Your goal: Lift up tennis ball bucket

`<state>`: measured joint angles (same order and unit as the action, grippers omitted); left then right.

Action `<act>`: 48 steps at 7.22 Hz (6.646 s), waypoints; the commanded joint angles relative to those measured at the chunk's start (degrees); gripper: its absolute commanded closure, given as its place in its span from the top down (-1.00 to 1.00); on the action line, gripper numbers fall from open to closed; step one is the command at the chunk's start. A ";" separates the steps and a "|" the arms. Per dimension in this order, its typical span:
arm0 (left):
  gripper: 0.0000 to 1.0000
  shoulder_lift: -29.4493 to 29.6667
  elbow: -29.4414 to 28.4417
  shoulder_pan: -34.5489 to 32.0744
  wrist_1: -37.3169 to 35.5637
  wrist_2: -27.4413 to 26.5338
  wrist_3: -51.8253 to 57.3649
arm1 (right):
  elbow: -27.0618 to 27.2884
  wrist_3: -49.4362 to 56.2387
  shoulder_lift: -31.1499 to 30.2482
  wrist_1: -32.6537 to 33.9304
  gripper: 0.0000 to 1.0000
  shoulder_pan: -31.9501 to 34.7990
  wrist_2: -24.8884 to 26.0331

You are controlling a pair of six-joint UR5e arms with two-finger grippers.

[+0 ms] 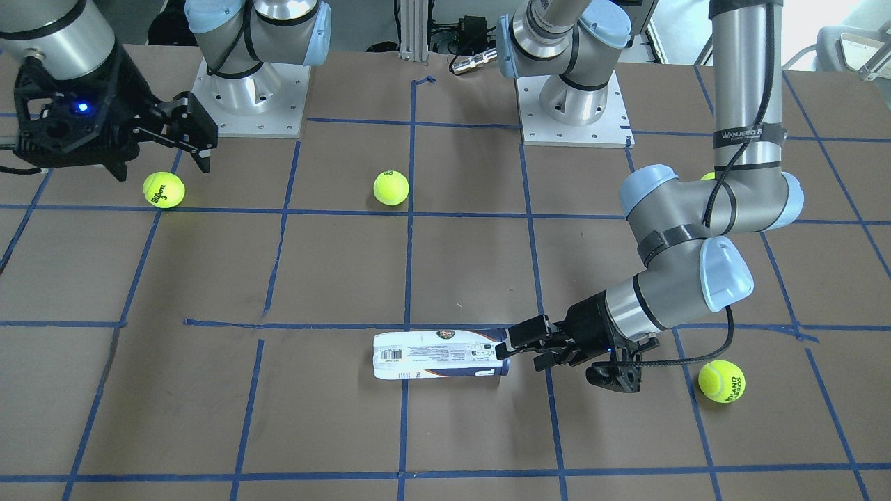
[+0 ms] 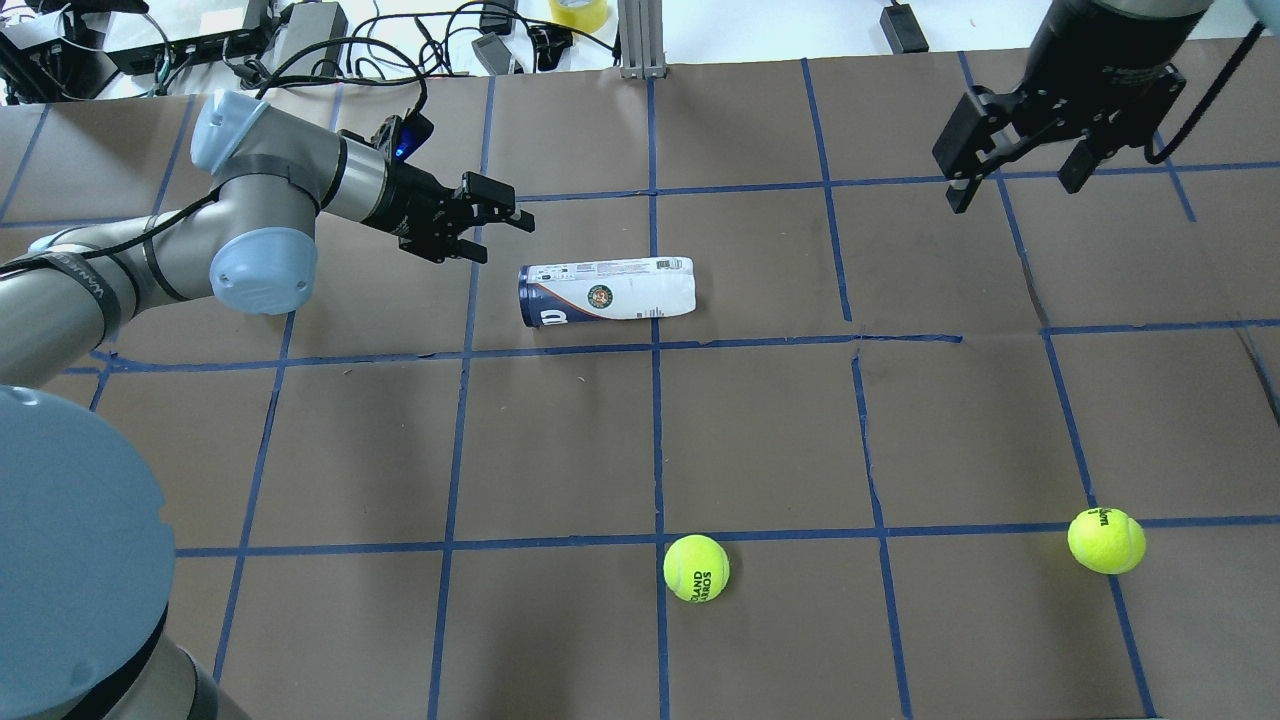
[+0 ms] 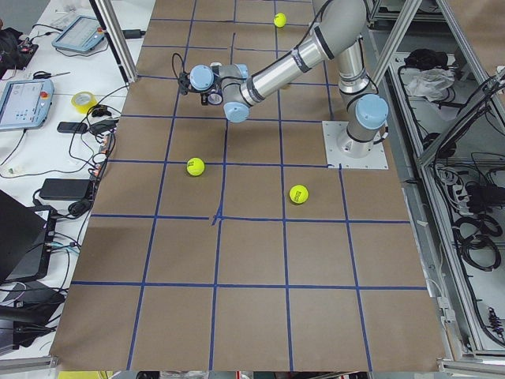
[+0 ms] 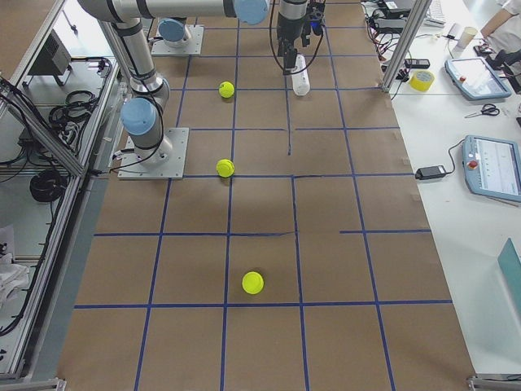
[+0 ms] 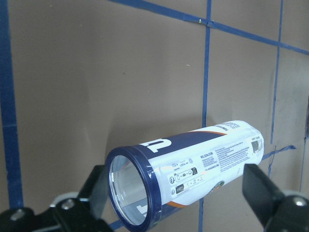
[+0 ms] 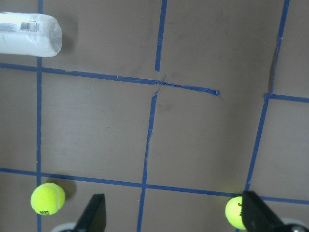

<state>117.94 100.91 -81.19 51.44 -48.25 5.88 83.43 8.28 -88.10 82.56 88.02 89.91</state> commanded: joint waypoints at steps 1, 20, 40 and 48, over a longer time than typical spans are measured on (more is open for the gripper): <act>1.00 1.50 0.86 -0.54 -0.11 1.84 0.18 | -0.20 -9.55 -0.49 2.06 1.00 3.74 0.17; -1.00 -2.89 -12.36 -6.15 6.61 -14.09 -16.96 | 1.21 -15.93 -0.85 1.20 1.00 3.65 5.54; 1.00 -20.19 -22.62 -5.21 40.85 -46.12 -2.28 | 1.91 -15.84 -1.28 1.20 1.00 3.65 5.45; 1.00 -25.74 -16.01 -5.38 39.79 -41.84 -1.66 | 2.97 -15.84 -2.25 1.20 1.00 3.65 5.45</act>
<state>92.63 84.77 -86.53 91.23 -90.16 4.19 86.33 -7.56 -90.35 83.76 91.67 95.36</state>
